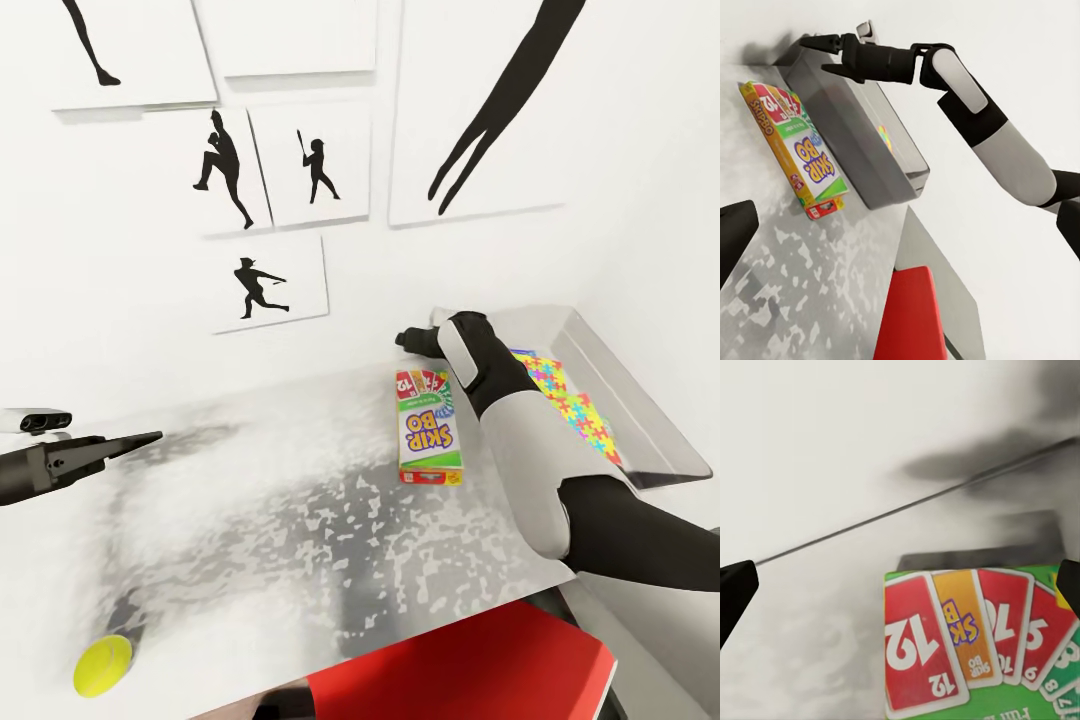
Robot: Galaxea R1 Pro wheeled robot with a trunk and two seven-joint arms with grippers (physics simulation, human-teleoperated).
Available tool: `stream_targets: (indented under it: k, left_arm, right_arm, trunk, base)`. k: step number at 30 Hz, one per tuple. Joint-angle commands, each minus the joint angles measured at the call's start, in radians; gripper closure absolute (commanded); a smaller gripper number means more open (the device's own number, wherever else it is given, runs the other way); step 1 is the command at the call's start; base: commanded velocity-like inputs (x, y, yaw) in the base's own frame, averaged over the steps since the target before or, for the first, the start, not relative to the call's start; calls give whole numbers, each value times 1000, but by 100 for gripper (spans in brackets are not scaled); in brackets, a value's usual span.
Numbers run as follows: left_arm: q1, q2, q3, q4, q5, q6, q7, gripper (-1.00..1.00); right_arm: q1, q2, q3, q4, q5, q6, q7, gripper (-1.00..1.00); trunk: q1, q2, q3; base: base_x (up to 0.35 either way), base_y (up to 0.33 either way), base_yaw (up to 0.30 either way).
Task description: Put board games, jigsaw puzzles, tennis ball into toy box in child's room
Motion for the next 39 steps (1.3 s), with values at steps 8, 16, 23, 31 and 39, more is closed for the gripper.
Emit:
stream_targets:
  k: [8,16,23,31,39]
  left_arm:
    - [-1,1,0,0,-1,11,-4,-100]
    - [-1,1,1,0,-1,12,-4,-100]
    - [-1,1,2,0,-1,12,-4,-100]
    - [-1,2,2,0,-1,12,-4,-100]
    - [-1,5,3,0,-1,12,-4,-100]
  right_arm:
    - [-1,0,0,3,-11,2,-49,-100]
    - [2,0,1,7,-11,-3,-98,-100]
    - [2,-15,0,6,-11,-3,-107,-100]
    - [2,-19,0,3,-11,-1,-108,-100]
    - [2,-20,1,3,-11,-4,-108,-100]
  trunk:
    - [1,-2,-2]
    - [1,-2,-2]
    - [1,-2,-5]
    - [1,-2,-16]
    - [1,-2,-28]
  base:
    - [0,0,0]
    - [0,0,0]
    - [0,0,0]
    - [0,0,0]
    - [0,0,0]
